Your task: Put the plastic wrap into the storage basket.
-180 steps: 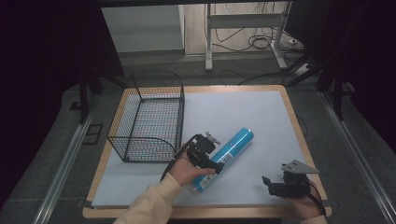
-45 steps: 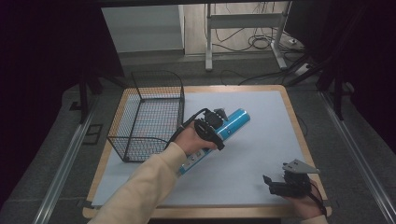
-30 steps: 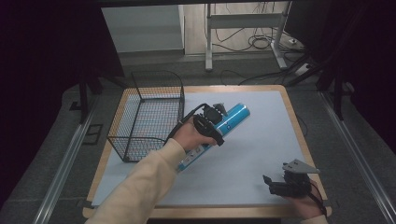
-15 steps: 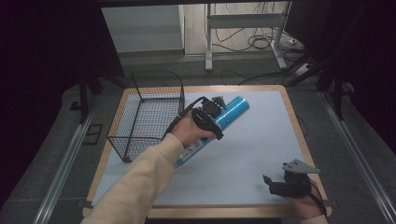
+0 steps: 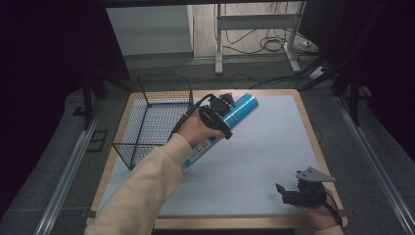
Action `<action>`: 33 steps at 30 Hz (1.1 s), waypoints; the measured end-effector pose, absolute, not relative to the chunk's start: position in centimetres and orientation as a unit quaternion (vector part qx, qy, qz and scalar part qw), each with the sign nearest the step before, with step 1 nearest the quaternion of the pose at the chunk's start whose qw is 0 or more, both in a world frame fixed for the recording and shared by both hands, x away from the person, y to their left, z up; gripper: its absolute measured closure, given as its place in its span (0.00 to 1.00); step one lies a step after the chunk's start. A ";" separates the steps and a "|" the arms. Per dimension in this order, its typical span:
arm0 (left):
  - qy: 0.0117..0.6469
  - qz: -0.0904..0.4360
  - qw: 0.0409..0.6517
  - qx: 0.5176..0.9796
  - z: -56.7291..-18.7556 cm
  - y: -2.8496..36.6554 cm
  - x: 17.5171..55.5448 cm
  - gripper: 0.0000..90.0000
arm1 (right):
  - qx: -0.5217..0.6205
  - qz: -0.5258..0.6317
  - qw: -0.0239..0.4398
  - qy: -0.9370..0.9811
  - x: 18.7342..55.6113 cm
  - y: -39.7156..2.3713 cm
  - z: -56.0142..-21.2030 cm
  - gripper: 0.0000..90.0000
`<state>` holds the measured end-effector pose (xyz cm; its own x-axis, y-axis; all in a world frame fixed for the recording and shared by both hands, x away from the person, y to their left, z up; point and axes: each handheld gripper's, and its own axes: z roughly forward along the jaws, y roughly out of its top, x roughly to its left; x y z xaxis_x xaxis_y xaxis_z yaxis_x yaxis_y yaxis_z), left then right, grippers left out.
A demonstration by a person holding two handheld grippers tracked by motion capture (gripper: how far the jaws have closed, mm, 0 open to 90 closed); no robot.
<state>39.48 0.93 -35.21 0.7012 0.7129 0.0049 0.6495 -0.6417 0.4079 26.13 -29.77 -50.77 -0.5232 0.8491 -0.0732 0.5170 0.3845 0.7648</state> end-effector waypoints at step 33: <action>0.406 0.111 0.173 0.890 -33.3 4.4 42.2 0.35 | 0.431 0.350 0.237 0.797 26.2 -29.9 -50.8 0.12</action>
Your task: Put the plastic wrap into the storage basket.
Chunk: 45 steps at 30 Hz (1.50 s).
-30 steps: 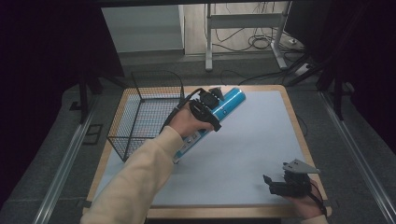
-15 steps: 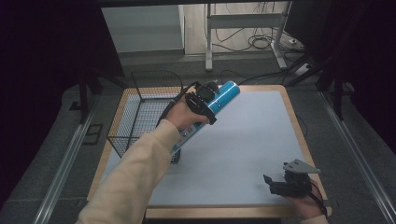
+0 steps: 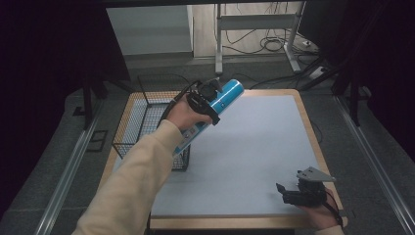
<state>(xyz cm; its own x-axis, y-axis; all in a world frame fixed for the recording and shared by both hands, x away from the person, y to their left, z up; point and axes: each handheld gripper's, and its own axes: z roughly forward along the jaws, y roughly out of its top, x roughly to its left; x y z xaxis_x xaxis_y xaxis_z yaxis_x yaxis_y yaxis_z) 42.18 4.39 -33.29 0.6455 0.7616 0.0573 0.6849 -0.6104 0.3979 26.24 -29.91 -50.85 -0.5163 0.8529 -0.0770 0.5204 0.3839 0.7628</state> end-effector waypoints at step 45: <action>0.432 0.133 0.166 0.877 -32.9 9.2 47.3 0.35 | 0.433 0.357 0.250 0.789 26.3 -30.1 -50.6 0.13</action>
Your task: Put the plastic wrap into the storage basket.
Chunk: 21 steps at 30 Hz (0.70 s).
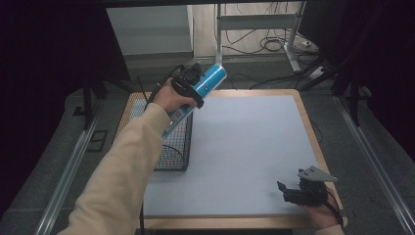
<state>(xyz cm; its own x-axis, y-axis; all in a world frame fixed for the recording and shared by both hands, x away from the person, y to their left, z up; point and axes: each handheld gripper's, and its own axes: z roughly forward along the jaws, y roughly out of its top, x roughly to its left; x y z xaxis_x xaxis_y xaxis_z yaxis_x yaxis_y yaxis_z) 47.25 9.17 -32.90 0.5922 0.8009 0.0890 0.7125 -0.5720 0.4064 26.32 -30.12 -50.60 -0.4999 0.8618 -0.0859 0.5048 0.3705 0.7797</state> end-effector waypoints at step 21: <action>0.452 0.136 0.159 0.867 -35.9 11.8 49.7 0.35 | 0.438 0.351 0.250 0.789 26.5 -30.4 -50.8 0.13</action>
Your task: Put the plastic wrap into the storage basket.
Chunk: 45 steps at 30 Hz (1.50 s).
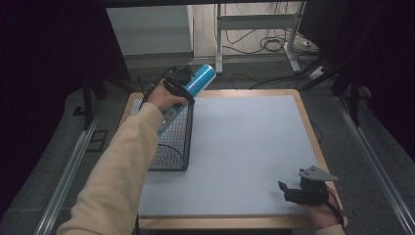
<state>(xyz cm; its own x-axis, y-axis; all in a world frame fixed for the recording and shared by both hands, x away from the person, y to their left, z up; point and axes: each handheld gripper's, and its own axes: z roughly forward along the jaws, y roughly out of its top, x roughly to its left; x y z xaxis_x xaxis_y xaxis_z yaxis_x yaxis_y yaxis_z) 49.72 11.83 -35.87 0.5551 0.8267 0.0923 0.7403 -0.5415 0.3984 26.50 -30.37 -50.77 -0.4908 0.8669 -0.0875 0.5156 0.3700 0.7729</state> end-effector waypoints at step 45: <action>0.500 0.140 0.081 0.851 -43.9 14.7 52.5 0.34 | 0.435 0.347 0.248 0.793 26.7 -30.1 -51.1 0.13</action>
